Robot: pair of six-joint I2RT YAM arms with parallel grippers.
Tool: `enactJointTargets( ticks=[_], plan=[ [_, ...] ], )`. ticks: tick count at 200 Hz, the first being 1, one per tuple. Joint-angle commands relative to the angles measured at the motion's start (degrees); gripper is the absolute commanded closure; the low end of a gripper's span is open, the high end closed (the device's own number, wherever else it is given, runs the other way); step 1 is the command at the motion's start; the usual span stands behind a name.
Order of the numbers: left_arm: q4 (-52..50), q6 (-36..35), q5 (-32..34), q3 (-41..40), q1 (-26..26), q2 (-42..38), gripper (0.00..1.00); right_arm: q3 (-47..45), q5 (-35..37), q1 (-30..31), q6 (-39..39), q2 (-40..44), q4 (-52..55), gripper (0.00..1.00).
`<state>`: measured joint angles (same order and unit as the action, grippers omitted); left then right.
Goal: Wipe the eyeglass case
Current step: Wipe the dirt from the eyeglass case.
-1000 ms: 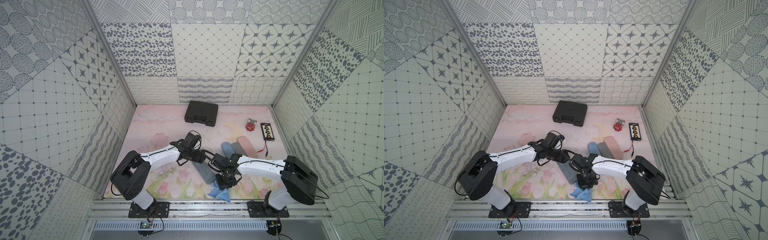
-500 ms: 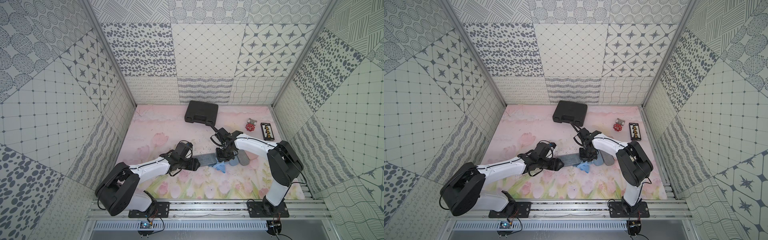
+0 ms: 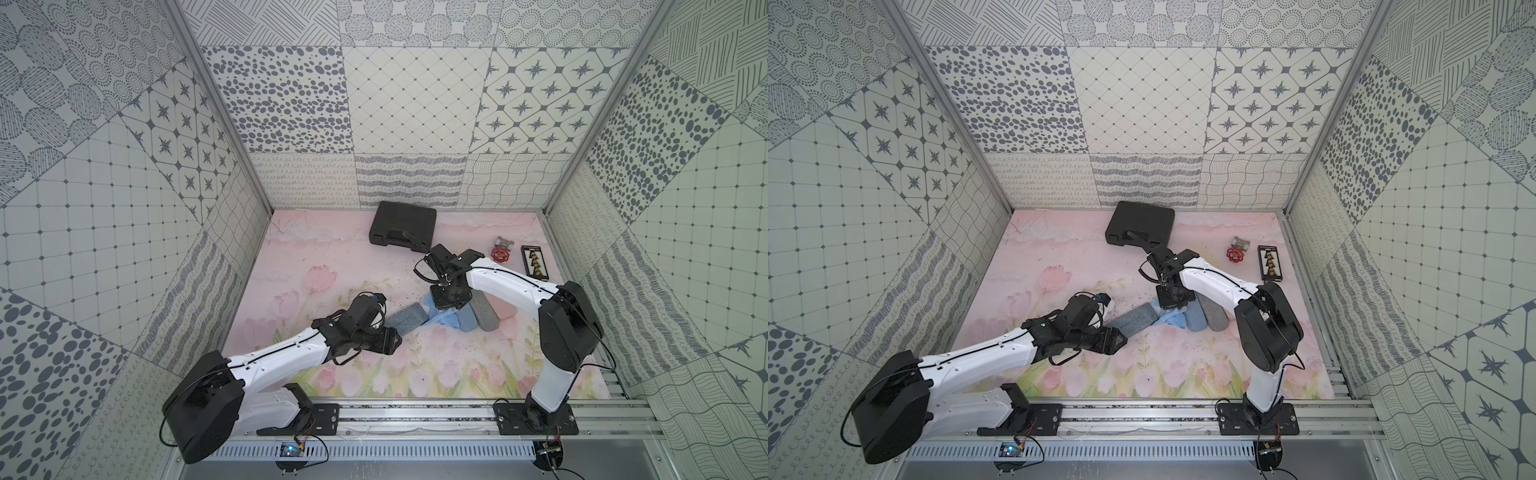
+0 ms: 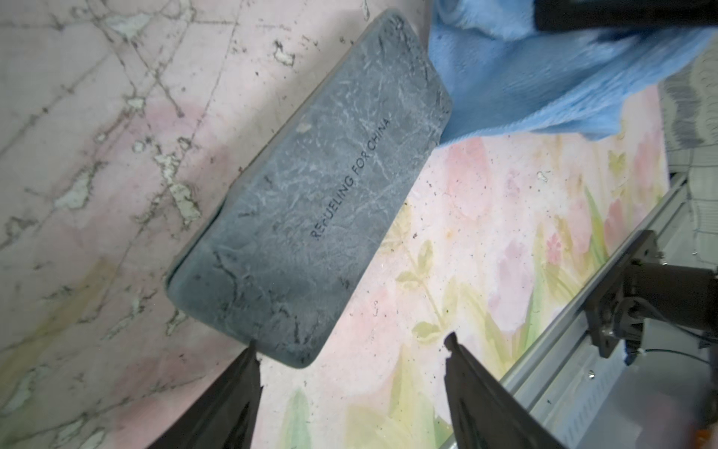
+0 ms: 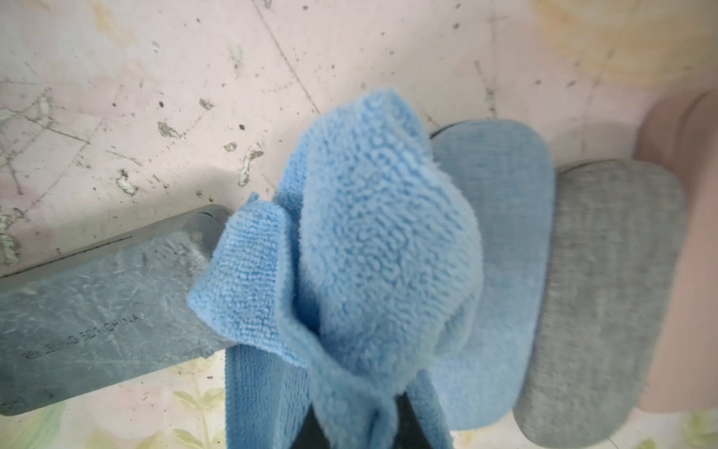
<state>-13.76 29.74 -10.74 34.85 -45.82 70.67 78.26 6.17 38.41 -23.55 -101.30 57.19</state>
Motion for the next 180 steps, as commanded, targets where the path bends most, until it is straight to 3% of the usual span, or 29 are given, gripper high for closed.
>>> enactJointTargets(
  ticks=[1, 33, 86, 139, 158, 180],
  plan=[
    [-11.4, -12.5, 12.9, 8.4, -2.2, 8.9, 0.17, 2.3, 1.7, 1.9, -0.5, 4.0, 1.4, 1.00],
    [-12.7, -15.1, 14.1, 11.9, -2.6, 12.5, 0.07, 4.8, -2.8, 6.3, -3.8, 0.9, -1.2, 1.00],
    [-14.0, -13.5, 15.1, 9.9, -2.0, 5.9, 0.01, 8.1, -8.1, 7.4, -4.9, -3.2, -4.4, 1.00],
    [-12.2, -13.4, 11.1, 10.6, -1.3, 16.6, 0.00, 7.1, -7.6, 5.7, -4.2, -1.4, -3.7, 1.00],
    [-10.3, -13.6, 11.2, 10.4, -1.4, 17.0, 0.02, 5.7, -7.6, 4.9, -3.9, -0.5, -3.7, 1.00],
    [-9.8, -13.6, 9.5, 9.5, -1.5, 15.6, 0.10, 4.9, -8.3, 5.2, -4.4, -0.4, -3.8, 1.00]
  ],
)
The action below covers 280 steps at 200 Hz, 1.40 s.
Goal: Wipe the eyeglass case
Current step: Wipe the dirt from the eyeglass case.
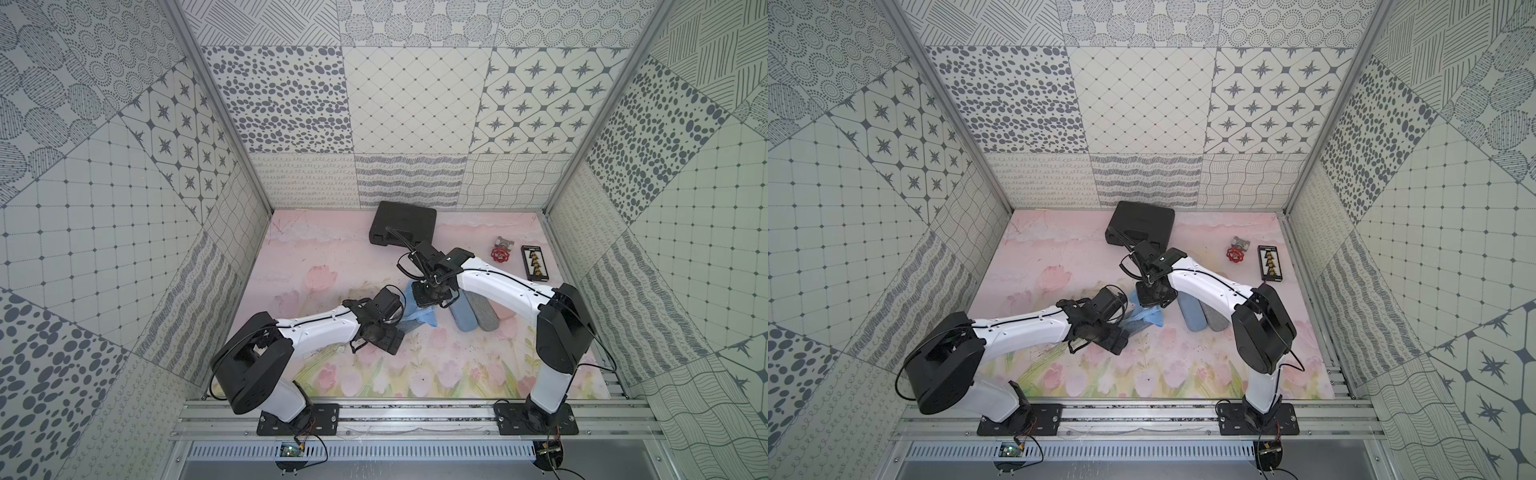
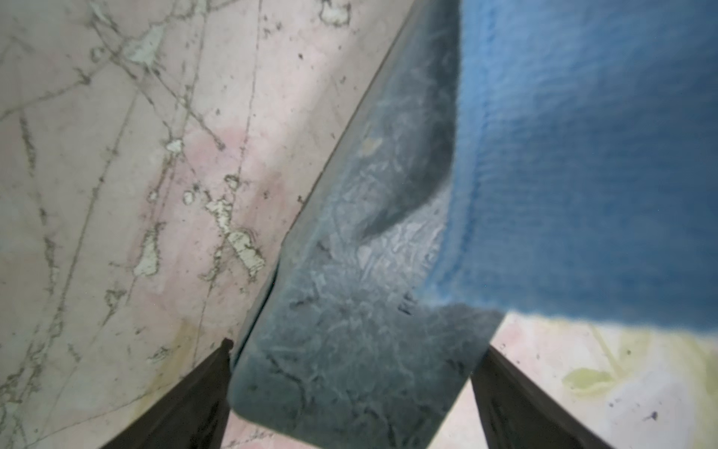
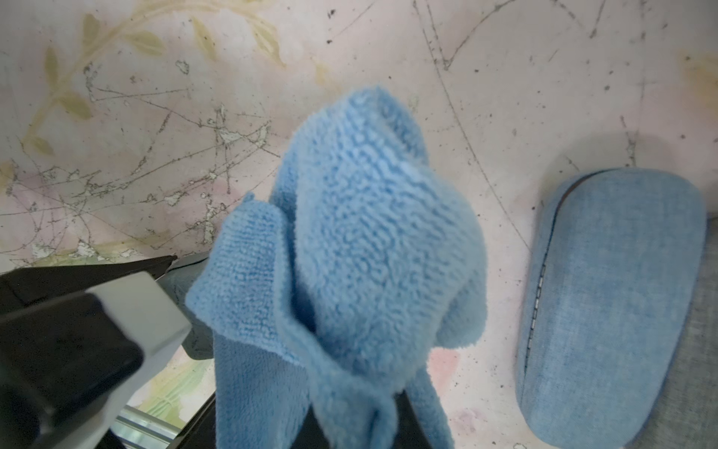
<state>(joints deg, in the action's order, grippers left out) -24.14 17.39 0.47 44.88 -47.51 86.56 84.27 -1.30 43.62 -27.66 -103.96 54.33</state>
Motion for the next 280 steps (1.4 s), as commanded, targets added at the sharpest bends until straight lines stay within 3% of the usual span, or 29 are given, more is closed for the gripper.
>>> enactJointTargets(
  ticks=[1, 39, 65, 84, 120, 139, 159, 180, 203, 239, 280],
  plan=[
    [0.7, -1.2, -1.9, -0.6, 0.2, -0.4, 0.10, -1.1, -0.9, 0.0, -0.4, 2.2, -1.1, 1.00],
    [5.1, 0.9, -3.8, -4.6, -0.5, -2.3, 0.39, -2.1, -2.4, 4.1, -3.2, 0.6, -3.6, 1.00],
    [6.9, 1.7, -4.6, -5.0, -0.9, -2.4, 0.46, -2.1, -7.0, 7.0, -4.6, -3.6, -6.2, 1.00],
    [7.8, 2.3, -4.8, -5.2, -1.0, -2.4, 0.48, -3.3, -10.1, 5.7, -5.1, -6.4, -8.1, 1.00],
    [-0.1, 2.6, -3.7, -3.5, -1.0, -6.5, 0.31, -6.2, -8.2, 0.2, -2.1, 1.5, -7.2, 1.00],
    [-3.7, 1.6, -0.8, -2.6, -0.9, -11.0, 0.17, -4.1, -8.9, -1.9, 0.4, 4.9, -3.3, 1.00],
    [-5.8, 0.1, 3.6, -0.3, 0.1, -13.2, 0.01, -5.2, -4.0, -3.7, 0.2, 6.7, -0.4, 1.00],
    [-5.4, 0.0, 7.3, 1.8, 3.1, -13.0, 0.01, -7.2, 4.0, -5.6, 0.2, 5.2, 3.3, 1.00],
    [-3.4, 1.0, 10.5, 3.4, 5.4, -11.7, 0.01, -8.9, 5.4, -6.5, -0.1, 4.8, 1.0, 1.00],
    [0.4, -7.3, 0.6, 4.5, 6.1, -9.4, 0.01, -7.0, 6.5, -6.9, -0.8, 0.5, 1.1, 1.00],
    [1.3, -11.4, -3.3, 6.3, 6.7, -3.7, 0.01, -4.4, -5.5, -8.0, -0.2, -4.3, -4.3, 1.00]
  ],
)
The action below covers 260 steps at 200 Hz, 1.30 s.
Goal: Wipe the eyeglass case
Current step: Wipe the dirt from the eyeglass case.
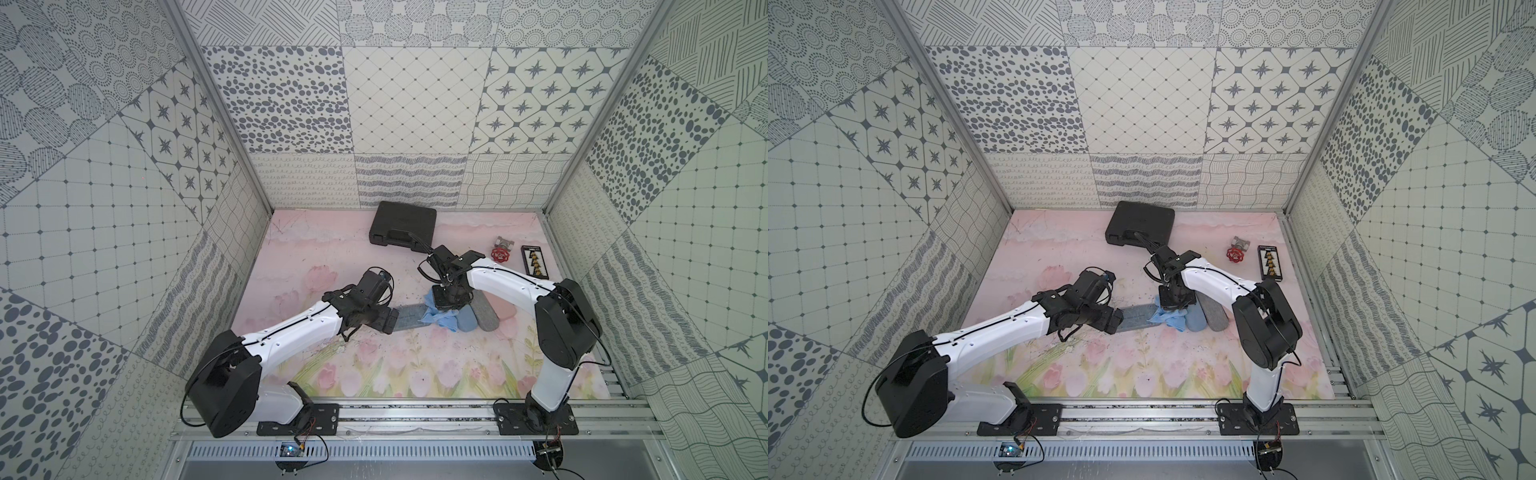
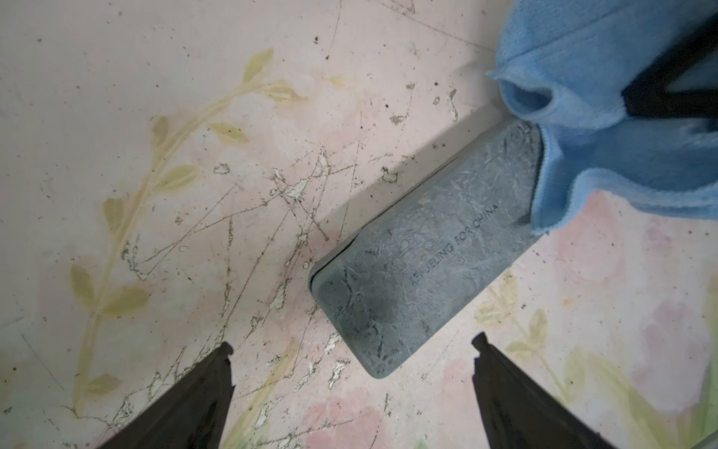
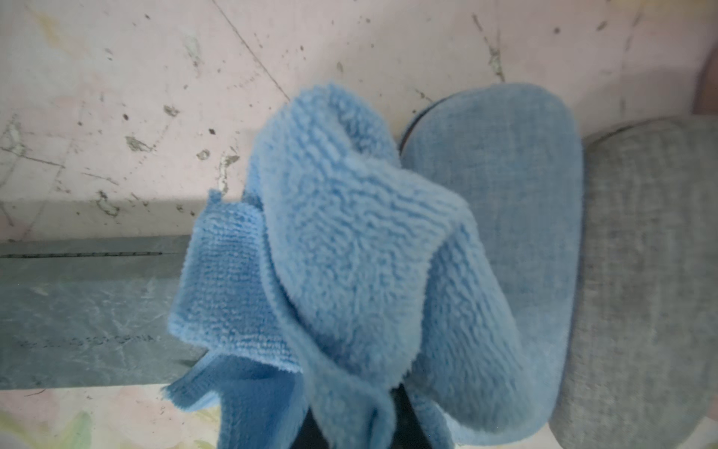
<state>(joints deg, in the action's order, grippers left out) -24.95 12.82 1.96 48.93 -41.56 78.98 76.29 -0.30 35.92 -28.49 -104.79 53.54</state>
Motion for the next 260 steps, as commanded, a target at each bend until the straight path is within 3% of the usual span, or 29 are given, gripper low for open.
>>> enactJointTargets(
  ticks=[1, 40, 80, 108, 172, 232, 251, 260],
  plan=[
    [2.1, -6.8, -4.9, 2.3, 0.8, 4.1, 0.00, 3.8, -6.7, -0.2, 0.6, -3.6, -3.5, 1.00],
    [5.9, -8.0, -11.0, 1.7, 2.2, 6.6, 0.00, 9.9, -8.0, 0.2, 1.6, -9.7, -2.7, 1.00],
    [3.5, -8.4, -11.5, 2.1, 2.3, 9.6, 0.00, 16.7, -6.1, -0.2, 3.5, -14.5, -0.5, 1.00],
    [1.5, -5.8, -15.3, 1.8, 2.2, 8.7, 0.00, 21.1, -5.7, -1.0, 4.6, -16.5, 1.5, 1.00],
    [0.8, 0.1, -6.9, -2.1, -1.2, 6.1, 0.01, 20.3, -4.7, -1.7, 6.0, -10.4, 3.9, 1.00],
    [1.9, 0.6, -2.0, -2.7, -4.9, 8.7, 0.01, 15.1, -7.0, -0.4, 4.3, -1.7, 4.6, 1.00],
    [3.7, 1.3, -0.2, -4.5, -5.7, 7.5, 0.08, 14.4, -8.9, 2.7, 4.0, -1.8, 5.7, 1.00],
    [5.0, 1.7, 0.9, -5.5, -6.0, 6.5, 0.17, 14.0, -9.1, 4.6, 3.1, -2.4, 5.9, 1.00]
  ],
)
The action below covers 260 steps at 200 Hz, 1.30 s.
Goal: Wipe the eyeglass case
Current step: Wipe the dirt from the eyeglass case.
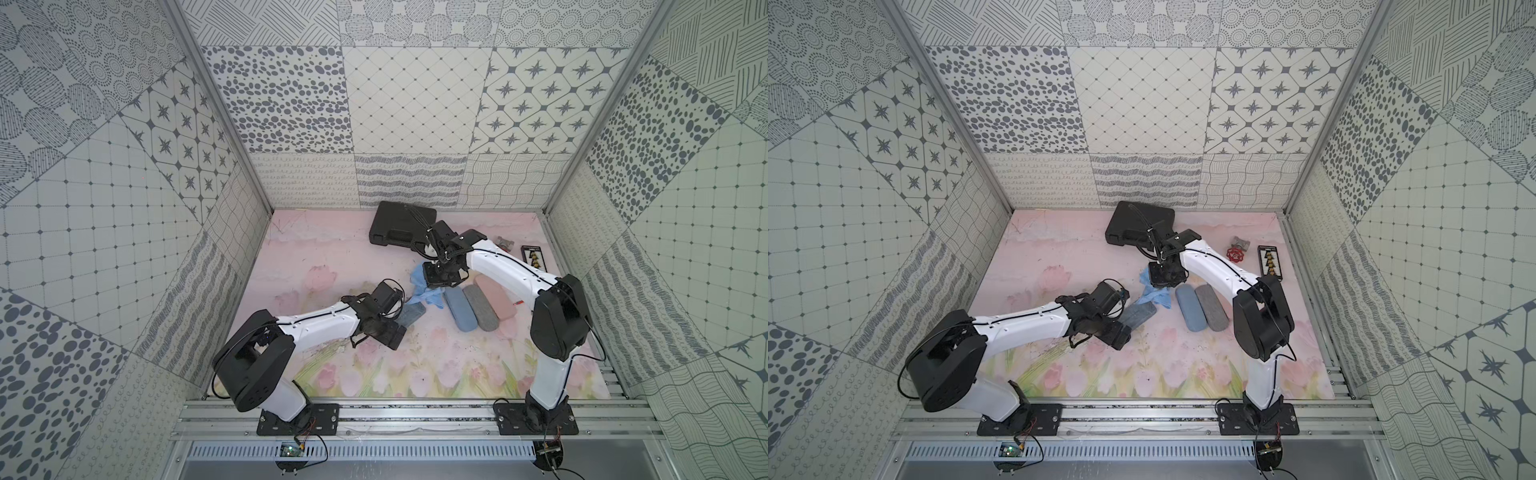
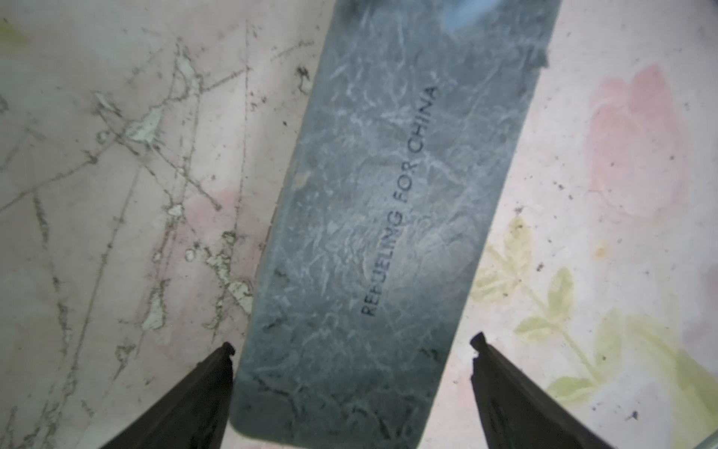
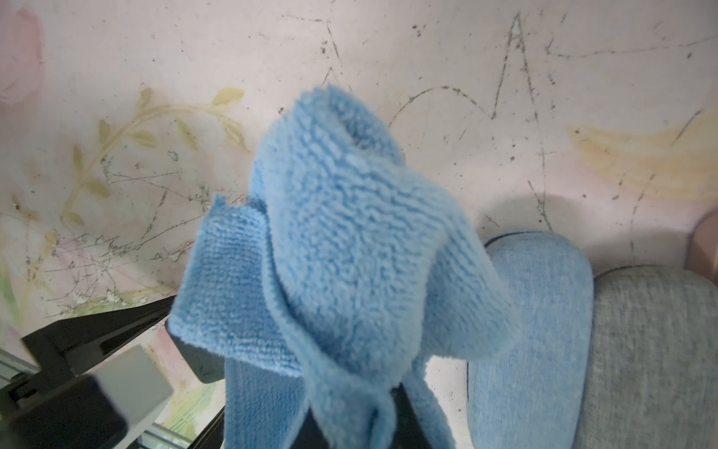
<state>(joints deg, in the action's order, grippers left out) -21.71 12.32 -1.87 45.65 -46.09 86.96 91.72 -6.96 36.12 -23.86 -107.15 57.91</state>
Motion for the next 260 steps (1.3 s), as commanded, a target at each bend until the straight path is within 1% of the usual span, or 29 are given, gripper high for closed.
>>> enactJointTargets(
  ticks=[1, 13, 26, 54, 63, 71, 79, 99, 110, 117, 125, 133, 139, 147, 158, 172, 185, 196, 205, 219, 227, 235, 243, 253, 260],
  plan=[
    [1.9, 2.3, 4.9, -2.4, -1.5, -1.6, 0.18, -1.5, -2.4, 4.6, -1.6, 0.0, 1.5, 1.00],
    [5.1, 2.0, 5.5, -4.5, -2.0, -3.1, 0.27, -2.7, -3.3, 6.8, -3.4, -0.8, -0.2, 1.00],
    [8.6, 1.9, 5.2, -6.5, -2.2, -4.2, 0.34, -3.1, -5.0, 8.3, -5.2, -2.3, -1.6, 1.00],
    [12.8, 1.3, 2.2, -8.4, -2.5, -4.0, 0.35, -5.2, -10.3, 9.5, -8.2, -5.7, -6.0, 1.00],
    [13.7, 1.3, 1.8, -8.9, -2.6, -3.6, 0.37, -5.8, -9.1, 9.1, -7.6, -7.0, -6.4, 1.00],
    [14.4, 1.3, 1.1, -9.3, -2.5, -3.3, 0.39, -5.9, -6.4, 7.9, -6.4, -8.2, -5.0, 1.00],
    [14.6, 1.4, 0.3, -9.4, -2.7, -3.0, 0.42, -5.6, -1.9, 6.3, -4.9, -9.4, -3.3, 1.00],
    [14.9, 2.0, -0.5, -10.3, -2.6, -3.6, 0.55, -2.8, 15.2, 2.9, -0.7, -12.2, 1.6, 1.00],
    [15.6, 2.5, -0.5, -11.2, -2.7, -4.6, 0.62, -0.2, 24.8, 2.2, 0.7, -12.9, 4.2, 1.00],
    [16.0, 2.8, -0.4, -11.8, -2.7, -5.3, 0.65, 1.3, 30.2, 2.3, 1.4, -12.6, 5.6, 1.00],
    [16.6, 3.0, -0.3, -12.5, -2.7, -6.1, 0.67, 2.3, 34.0, 2.5, 1.8, -11.6, 6.6, 1.00],
    [17.2, 3.2, 0.0, -13.2, -2.7, -6.7, 0.68, 2.9, 34.8, 2.7, 2.2, -9.9, 7.2, 1.00],
    [17.5, 3.4, 0.0, -13.6, -2.6, -7.1, 0.69, 3.2, 33.5, 3.0, 2.6, -8.2, 7.5, 1.00],
    [17.7, 3.5, 0.0, -13.9, -2.7, -7.5, 0.70, 3.2, 29.5, 3.7, 3.0, -5.8, 7.1, 1.00],
    [18.1, 3.7, 0.2, -14.3, -2.6, -7.7, 0.71, 2.4, 19.3, 4.8, 2.3, -2.6, 5.5, 1.00],
    [18.5, 3.6, -0.3, -14.6, -2.8, -8.0, 0.72, 0.1, 4.7, 6.6, -1.6, -0.6, 2.4, 1.00],
    [18.4, 3.7, -0.3, -14.6, -2.6, -8.1, 0.73, -2.1, -4.5, 9.1, -5.6, -1.0, -1.2, 1.00],
    [18.4, 3.8, -0.4, -14.7, -2.6, -8.3, 0.73, -3.8, -9.6, 10.1, -8.4, -2.2, -5.1, 1.00],
    [18.5, 4.3, -0.3, -14.9, -2.6, -8.4, 0.74, -5.0, -12.4, 9.2, -10.2, -3.5, -8.0, 1.00],
    [19.2, 5.2, -0.2, -15.7, -2.7, -9.0, 0.74, -6.5, -13.2, 6.3, -10.9, -6.0, -10.7, 1.00],
    [19.8, 5.7, -0.2, -16.2, -2.7, -9.4, 0.75, -5.8, -10.9, 3.9, -9.9, -8.0, -9.2, 1.00],
    [20.6, 6.3, -0.3, -16.8, -2.6, -9.9, 0.75, -3.6, -5.3, 2.0, -7.7, -10.1, -5.8, 1.00],
    [21.0, 6.8, -0.3, -17.2, -2.7, -10.2, 0.76, -0.2, 3.7, 0.6, -5.2, -12.1, -1.4, 1.00],
    [21.0, 7.2, -0.1, -17.2, -2.9, -10.4, 0.76, 4.5, 17.1, 0.5, -2.3, -13.3, 3.7, 1.00],
    [20.8, 7.2, 0.3, -17.2, -3.0, -10.5, 0.77, 7.3, 23.8, 1.0, -0.7, -13.3, 6.2, 1.00]
  ],
)
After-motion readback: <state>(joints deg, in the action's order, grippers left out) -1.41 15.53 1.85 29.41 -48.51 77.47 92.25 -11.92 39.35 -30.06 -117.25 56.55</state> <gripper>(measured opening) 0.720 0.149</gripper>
